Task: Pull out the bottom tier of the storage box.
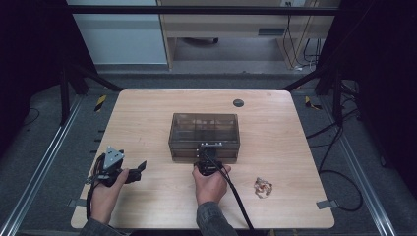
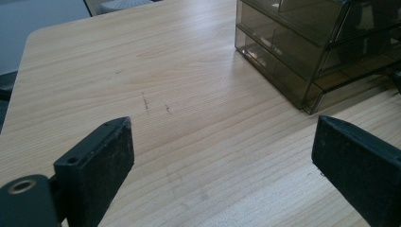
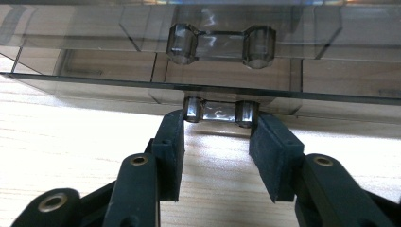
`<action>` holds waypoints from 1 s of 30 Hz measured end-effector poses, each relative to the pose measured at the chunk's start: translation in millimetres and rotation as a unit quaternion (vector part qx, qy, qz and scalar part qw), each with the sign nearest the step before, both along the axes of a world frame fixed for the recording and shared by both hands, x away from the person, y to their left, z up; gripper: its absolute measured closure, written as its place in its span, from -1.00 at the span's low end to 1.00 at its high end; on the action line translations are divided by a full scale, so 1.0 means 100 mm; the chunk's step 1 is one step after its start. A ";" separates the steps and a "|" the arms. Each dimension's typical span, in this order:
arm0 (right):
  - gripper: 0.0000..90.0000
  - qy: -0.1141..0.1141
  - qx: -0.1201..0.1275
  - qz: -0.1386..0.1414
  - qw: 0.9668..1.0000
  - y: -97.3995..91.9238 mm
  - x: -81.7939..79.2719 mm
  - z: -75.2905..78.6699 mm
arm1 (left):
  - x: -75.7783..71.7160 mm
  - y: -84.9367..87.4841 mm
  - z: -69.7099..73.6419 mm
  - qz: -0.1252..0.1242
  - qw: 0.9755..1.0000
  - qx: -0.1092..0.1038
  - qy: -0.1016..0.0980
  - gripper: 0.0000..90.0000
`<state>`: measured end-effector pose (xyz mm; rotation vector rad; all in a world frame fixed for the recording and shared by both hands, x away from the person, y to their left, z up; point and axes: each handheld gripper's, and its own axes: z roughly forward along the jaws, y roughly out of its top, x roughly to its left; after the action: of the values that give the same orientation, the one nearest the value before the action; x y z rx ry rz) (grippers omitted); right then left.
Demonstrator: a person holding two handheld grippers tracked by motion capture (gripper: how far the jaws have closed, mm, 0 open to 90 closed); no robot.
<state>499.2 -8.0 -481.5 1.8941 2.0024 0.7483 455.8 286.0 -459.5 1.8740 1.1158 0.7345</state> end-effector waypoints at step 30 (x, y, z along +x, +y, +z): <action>0.27 -0.001 0.001 0.004 1.000 0.00 -0.09 0.00 | 0.00 0.00 0.00 -0.001 1.000 0.001 0.001 -0.86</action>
<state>490.0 -8.0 -481.3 1.8870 2.0107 0.7529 456.2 285.9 -459.6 1.8769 1.1154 0.7334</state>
